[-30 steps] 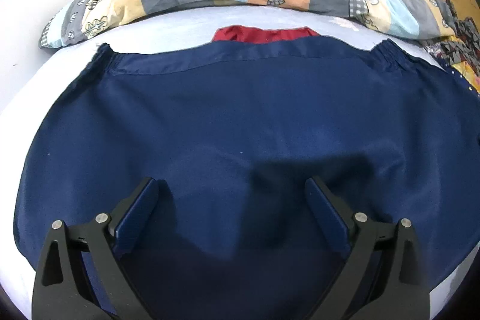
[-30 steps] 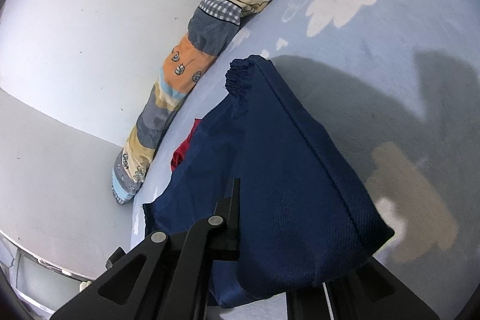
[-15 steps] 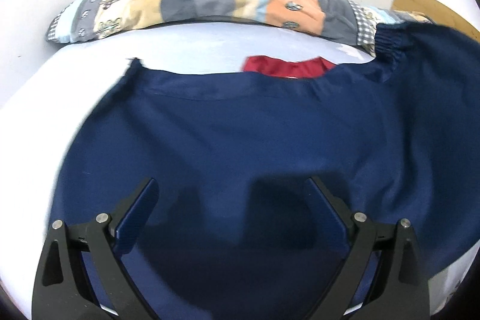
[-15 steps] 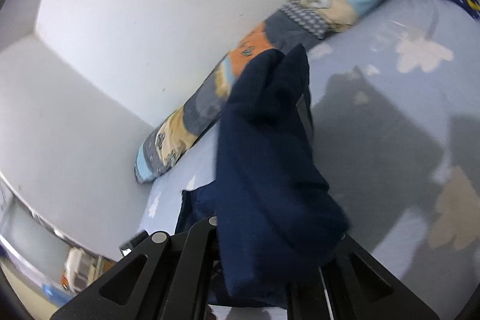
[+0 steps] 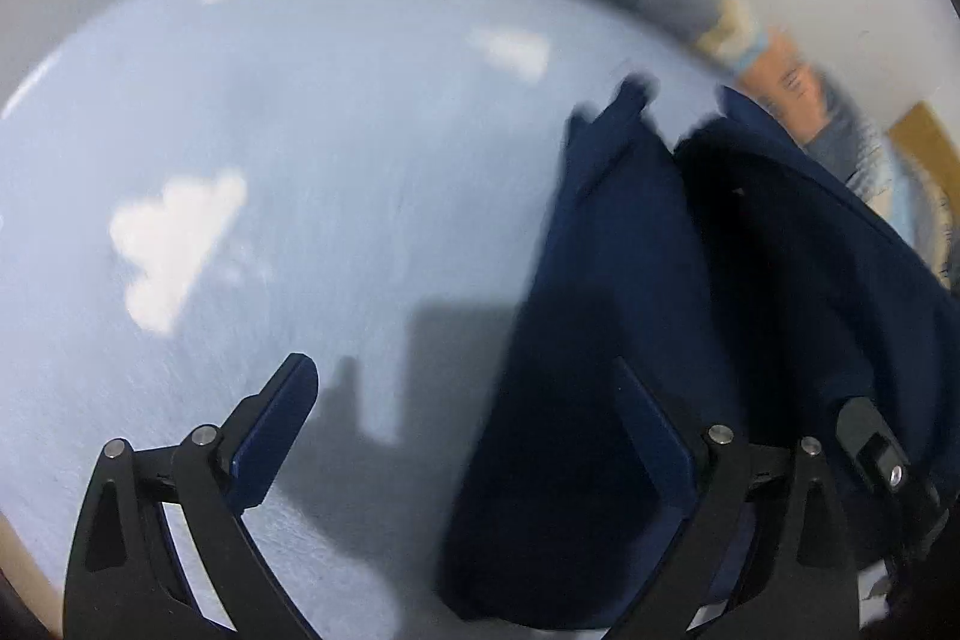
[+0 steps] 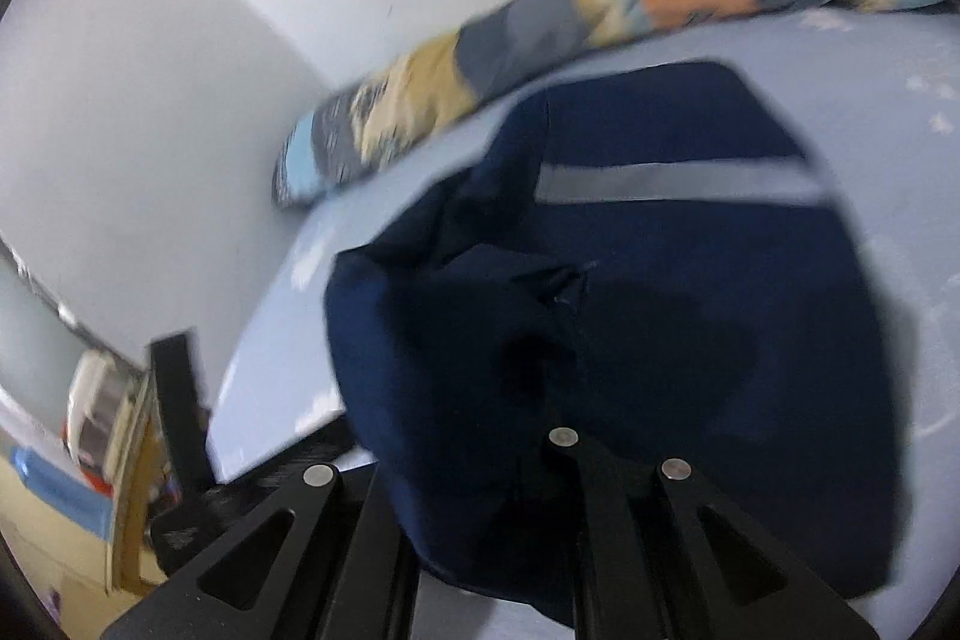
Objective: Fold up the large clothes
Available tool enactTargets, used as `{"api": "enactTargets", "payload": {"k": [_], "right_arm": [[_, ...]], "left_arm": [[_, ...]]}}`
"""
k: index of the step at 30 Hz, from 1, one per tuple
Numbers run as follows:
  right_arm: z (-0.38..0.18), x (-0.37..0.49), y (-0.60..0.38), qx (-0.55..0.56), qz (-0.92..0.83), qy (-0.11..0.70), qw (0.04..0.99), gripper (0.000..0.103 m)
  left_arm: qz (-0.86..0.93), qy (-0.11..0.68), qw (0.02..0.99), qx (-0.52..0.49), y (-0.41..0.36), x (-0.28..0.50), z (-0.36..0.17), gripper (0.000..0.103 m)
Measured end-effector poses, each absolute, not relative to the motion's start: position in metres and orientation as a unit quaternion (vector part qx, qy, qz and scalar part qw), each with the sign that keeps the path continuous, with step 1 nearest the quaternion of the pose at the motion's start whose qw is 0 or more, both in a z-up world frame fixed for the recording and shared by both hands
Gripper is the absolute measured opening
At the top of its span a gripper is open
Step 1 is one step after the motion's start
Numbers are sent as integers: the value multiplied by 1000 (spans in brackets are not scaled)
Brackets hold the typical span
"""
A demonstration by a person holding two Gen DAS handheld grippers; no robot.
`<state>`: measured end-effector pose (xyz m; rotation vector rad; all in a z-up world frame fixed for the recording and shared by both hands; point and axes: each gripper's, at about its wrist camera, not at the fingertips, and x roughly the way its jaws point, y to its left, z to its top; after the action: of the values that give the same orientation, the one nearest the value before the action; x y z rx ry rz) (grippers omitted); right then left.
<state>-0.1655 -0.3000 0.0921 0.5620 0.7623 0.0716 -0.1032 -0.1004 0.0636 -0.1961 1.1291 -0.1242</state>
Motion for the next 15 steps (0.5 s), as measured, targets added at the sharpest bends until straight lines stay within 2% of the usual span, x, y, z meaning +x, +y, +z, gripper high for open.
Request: {"api": "enactTargets", "payload": {"k": [3,5,7,11,15], "right_arm": [[70,-159,-277,278,37,376,883,6],[72,-160,-270,269,35,373,887,6],[83,-162,-271,266,33,358,894,6],[96,-161,-257,240,33,346,907,6],[69,-159,-225,207,46,372,904,6]], "left_arm": [[-92,551,823,-101,-109,-107,52,98],[-92,526,843,-65,-117,-114,63,97],[-101,522,844,-74,-115,-112,70,97],[-55,497,862,-85,-92,-113,87,97],[2,485,872,-64,-66,-109,91,97]]}}
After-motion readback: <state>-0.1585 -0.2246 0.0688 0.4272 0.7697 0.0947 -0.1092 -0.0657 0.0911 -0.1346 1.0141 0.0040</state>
